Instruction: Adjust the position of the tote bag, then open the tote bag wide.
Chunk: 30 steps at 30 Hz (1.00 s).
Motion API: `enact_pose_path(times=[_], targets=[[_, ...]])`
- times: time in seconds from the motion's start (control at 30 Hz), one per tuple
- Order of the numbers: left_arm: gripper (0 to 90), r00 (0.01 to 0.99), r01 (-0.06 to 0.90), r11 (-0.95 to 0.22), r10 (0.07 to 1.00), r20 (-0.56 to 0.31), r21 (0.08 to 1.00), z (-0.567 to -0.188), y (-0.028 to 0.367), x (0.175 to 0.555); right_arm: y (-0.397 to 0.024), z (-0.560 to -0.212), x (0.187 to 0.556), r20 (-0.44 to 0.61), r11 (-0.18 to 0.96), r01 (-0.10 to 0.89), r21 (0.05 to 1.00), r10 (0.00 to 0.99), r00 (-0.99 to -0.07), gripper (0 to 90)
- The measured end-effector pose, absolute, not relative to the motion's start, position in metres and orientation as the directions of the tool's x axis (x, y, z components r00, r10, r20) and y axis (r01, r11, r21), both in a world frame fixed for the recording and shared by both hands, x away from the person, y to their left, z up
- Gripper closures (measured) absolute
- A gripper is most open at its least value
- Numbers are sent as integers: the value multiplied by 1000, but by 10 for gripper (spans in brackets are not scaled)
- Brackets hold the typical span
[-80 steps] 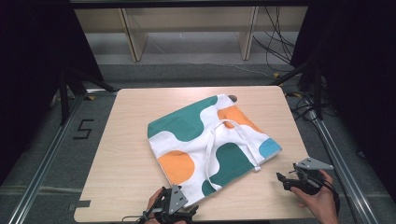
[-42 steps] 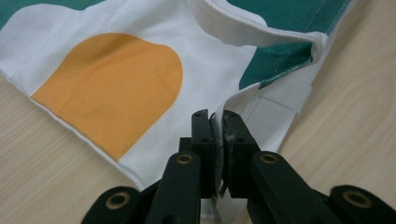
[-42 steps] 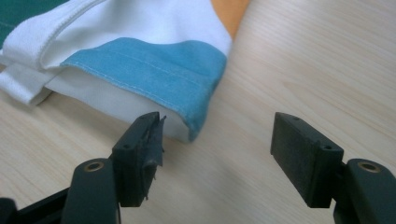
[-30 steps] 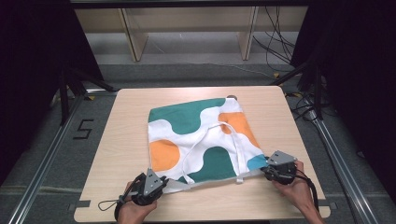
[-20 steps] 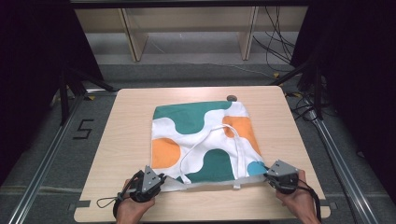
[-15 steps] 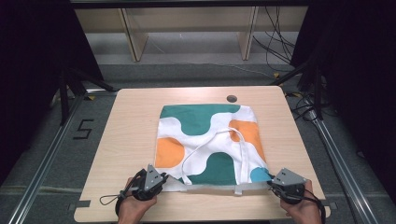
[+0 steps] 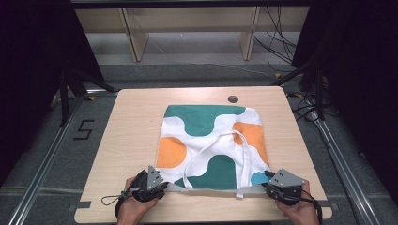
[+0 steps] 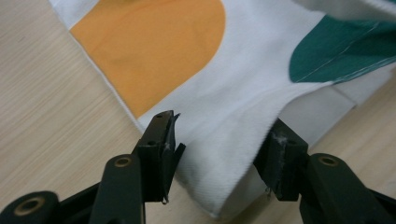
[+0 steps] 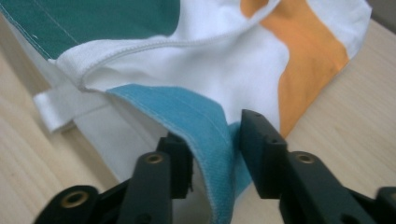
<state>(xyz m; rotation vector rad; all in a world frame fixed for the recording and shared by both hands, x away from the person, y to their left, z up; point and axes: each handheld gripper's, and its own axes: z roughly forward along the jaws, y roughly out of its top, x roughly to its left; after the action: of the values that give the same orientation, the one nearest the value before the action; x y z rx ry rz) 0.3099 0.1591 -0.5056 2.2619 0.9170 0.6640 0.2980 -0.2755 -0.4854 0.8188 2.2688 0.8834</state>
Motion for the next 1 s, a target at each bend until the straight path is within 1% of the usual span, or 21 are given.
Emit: enact_pose_path(times=[0.03, 0.07, 0.1, 0.17, 0.2, 0.27, 0.3, 0.37, 0.4, 0.43, 0.5, 0.53, 0.57, 0.63, 0.77, 0.8, 0.83, 0.87, 0.9, 0.93, 1.0], targets=[[500, 636, 439, -579, 740, 219, 687, -506, 159, 310, -275, -485, 298, -277, 595, 332, 732, 705, -653, 680], [500, 627, 446, -566, 751, 209, 693, -505, 161, 311, -276, -484, 300, -275, 592, 314, 742, 697, -663, 728], [517, 623, 448, -561, 754, 206, 696, -504, 163, 312, -277, -482, 300, -245, 569, 315, 760, 700, -671, 798], [547, 626, 444, -557, 753, 201, 702, -502, 163, 313, -279, -481, 299, -247, 562, 308, 767, 703, -667, 830], [584, 627, 426, -560, 749, 215, 710, -501, 162, 314, -281, -480, 300, -246, 558, 300, 774, 701, -670, 835], [652, 644, 406, -555, 738, 204, 726, -500, 161, 313, -282, -479, 299, -232, 540, 306, 784, 712, -663, 843], [675, 657, 382, -572, 720, 223, 726, -498, 162, 315, -283, -478, 299, -229, 538, 309, 784, 714, -661, 846], [719, 646, 393, -556, 734, 210, 733, -498, 161, 313, -284, -478, 297, -225, 533, 311, 787, 717, -660, 856], [745, 655, 370, -567, 721, 226, 736, -496, 162, 314, -285, -477, 297, -228, 534, 303, 789, 714, -662, 861], [763, 638, 387, -557, 737, 222, 735, -495, 161, 311, -285, -477, 296, -226, 528, 303, 793, 718, -659, 864], [787, 641, 370, -567, 729, 239, 736, -494, 159, 310, -284, -477, 293, -220, 522, 311, 794, 725, -653, 865], [796, 651, 349, -594, 710, 268, 725, -492, 161, 311, -284, -477, 293, -223, 523, 307, 795, 724, -653, 865], [803, 644, 368, -563, 728, 234, 740, -493, 159, 310, -285, -477, 294, -228, 524, 304, 795, 724, -652, 863], [810, 646, 363, -571, 724, 243, 737, -492, 159, 309, -286, -477, 295, -225, 524, 308, 794, 724, -652, 859], [819, 649, 365, -558, 727, 226, 745, -491, 160, 310, -283, -483, 298, -231, 535, 342, 773, 738, -634, 751], [821, 646, 358, -558, 727, 233, 748, -490, 160, 309, -282, -485, 299, -229, 543, 362, 758, 741, -631, 731], [821, 653, 354, -569, 718, 239, 742, -489, 161, 310, -282, -487, 302, -245, 558, 364, 746, 737, -630, 731], [823, 654, 334, -578, 711, 258, 745, -488, 161, 311, -281, -488, 304, -255, 570, 360, 739, 730, -634, 737], [823, 654, 334, -578, 711, 258, 745, -488, 161, 311, -281, -488, 304, -255, 570, 360, 739, 730, -634, 737], [825, 649, 350, -560, 723, 237, 751, -488, 160, 309, -281, -489, 306, -267, 598, 340, 726, 701, -661, 826], [827, 650, 343, -556, 723, 236, 757, -486, 162, 309, -281, -487, 306, -266, 595, 331, 732, 698, -665, 866]])
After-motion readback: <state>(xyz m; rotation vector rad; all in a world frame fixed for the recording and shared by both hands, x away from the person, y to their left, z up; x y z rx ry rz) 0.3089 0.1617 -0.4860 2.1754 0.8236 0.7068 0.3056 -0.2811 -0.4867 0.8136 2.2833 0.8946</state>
